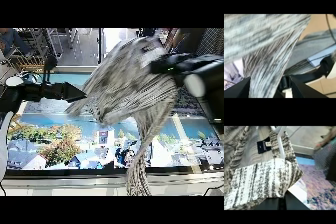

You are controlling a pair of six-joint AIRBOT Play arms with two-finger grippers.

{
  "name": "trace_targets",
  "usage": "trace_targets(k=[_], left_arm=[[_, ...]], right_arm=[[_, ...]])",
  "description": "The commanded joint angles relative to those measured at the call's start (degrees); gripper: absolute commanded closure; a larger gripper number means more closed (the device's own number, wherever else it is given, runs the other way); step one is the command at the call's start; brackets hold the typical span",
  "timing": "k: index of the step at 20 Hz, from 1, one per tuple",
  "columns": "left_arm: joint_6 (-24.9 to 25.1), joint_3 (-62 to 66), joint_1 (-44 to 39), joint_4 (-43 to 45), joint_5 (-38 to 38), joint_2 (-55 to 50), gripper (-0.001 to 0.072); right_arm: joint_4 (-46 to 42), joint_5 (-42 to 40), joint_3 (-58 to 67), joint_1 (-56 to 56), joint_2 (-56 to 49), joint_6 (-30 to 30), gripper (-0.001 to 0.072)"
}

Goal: Fold the clothes and pants, and hang the long-sleeved shirts on hangers.

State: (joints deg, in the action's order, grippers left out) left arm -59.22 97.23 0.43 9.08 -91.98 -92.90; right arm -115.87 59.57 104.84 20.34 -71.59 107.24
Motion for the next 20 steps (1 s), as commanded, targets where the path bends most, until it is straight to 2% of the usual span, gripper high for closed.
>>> trace_targets(k=[1,4,6,9,13,16,20], left_arm=[[-0.9,0.02,-3.23,5.2,-1.68,0.17,0.02],[-1.05,0.02,-4.09,6.01,-1.92,0.17,0.02],[-0.85,0.02,-4.02,5.9,-1.92,0.17,0.02],[0.09,0.02,-3.78,5.9,-1.95,0.17,0.02],[0.09,0.02,-3.76,5.92,-2.23,0.17,0.02],[0.09,0.02,-3.76,5.92,-4.72,0.17,0.02],[0.0,0.02,-3.76,5.9,-7.52,0.17,0.02]], right_arm=[[-3.65,12.09,0.04,-9.75,6.95,8.9,0.0697],[-10.56,27.93,0.04,-23.56,12.68,5.68,0.0697],[-12.41,29.51,0.04,-34.82,16.72,4.09,0.0697],[-12.92,23.67,0.83,-52.76,20.74,4.09,0.0697],[-12.79,14.62,8.66,-71.76,17.35,2.62,0.0697],[-12.17,9.4,15.06,-82.12,11.26,2.47,0.0697],[-11.56,-4.81,15.45,-91.03,6.01,0.07,0.0697]])
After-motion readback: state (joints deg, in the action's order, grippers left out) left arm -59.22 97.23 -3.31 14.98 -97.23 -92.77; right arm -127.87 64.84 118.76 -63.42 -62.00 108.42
